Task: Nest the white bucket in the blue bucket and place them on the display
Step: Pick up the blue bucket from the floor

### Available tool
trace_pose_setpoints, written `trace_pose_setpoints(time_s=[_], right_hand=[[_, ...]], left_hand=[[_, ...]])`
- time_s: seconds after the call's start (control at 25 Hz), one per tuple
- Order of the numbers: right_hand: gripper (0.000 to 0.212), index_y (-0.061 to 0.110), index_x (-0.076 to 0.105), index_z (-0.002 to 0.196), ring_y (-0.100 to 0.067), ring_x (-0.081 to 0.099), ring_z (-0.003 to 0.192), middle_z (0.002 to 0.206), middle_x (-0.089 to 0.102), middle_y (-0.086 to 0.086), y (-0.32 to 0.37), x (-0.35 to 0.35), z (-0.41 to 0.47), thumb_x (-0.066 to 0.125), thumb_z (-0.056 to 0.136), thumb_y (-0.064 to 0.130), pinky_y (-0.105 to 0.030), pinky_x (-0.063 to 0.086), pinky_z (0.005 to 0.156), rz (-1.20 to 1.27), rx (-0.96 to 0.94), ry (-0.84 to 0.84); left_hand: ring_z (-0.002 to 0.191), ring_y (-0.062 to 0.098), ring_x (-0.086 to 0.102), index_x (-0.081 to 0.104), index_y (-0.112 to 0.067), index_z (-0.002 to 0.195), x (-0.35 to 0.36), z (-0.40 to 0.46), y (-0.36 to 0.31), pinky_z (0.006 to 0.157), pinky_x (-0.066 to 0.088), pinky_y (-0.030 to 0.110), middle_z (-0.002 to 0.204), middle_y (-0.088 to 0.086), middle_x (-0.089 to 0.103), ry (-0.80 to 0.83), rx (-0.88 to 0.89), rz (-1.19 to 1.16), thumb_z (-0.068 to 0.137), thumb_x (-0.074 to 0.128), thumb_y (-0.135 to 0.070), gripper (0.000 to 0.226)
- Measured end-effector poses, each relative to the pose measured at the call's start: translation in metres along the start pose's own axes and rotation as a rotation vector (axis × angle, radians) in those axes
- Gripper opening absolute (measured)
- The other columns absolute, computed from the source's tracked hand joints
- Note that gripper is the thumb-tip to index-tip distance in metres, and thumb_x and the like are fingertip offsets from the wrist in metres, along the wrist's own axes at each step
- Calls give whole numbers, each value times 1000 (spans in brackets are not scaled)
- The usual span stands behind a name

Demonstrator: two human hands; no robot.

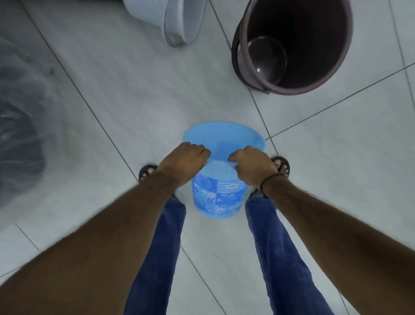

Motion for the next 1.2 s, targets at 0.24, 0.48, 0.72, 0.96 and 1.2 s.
trace_pose_setpoints(time_s=[0.24, 0.48, 0.72, 0.96, 1.2], right_hand=[[33, 19, 66, 118, -35, 68, 97, 107, 69, -11, 41, -42, -50, 52, 90, 8, -37, 51, 75, -273, -169, -61], [25, 16, 68, 100, -28, 69, 86, 93, 71, -5, 41, 6, -28, 53, 90, 0, -33, 37, 62, -491, -237, -7], [25, 13, 64, 108, -27, 66, 96, 105, 70, -7, 18, 58, -38, 51, 91, 1, -36, 51, 77, -437, -182, 7], [39, 10, 55, 124, -29, 62, 108, 118, 64, -8, 13, 16, -71, 55, 86, 7, -36, 52, 82, -74, -48, -58], [55, 15, 46, 147, -30, 45, 135, 145, 54, -9, 39, -83, -55, 56, 93, 19, -40, 41, 111, 926, 285, -152]], left_hand=[[61, 32, 61, 64, -7, 86, -56, -47, -19, 55, 46, 38, 76, 12, 62, 5, 23, 65, 75, 79, -7, 19], [81, 24, 60, 59, -19, 104, 15, -46, -29, 69, 44, 36, 96, 4, 60, 135, -70, 190, 80, 75, -13, 29], [103, 27, 56, 56, -16, 118, 54, -39, -52, 85, 43, 39, 115, 6, 58, 214, -93, 226, 92, 63, -20, 27], [124, 25, 47, 50, -17, 130, -22, -44, -37, 108, 36, 41, 137, 6, 51, 313, -134, 260, 97, 51, -21, 33], [140, 24, 35, 42, -16, 141, -154, 4, 1, 114, 28, 42, 151, 5, 41, 255, -43, 471, 100, 43, -21, 41]])
Point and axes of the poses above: each hand's wrist, its own z-axis towards the middle knuckle, its own x-axis out of the palm, y = z × x, the point moved 2 cm from there along z, towards the middle knuckle
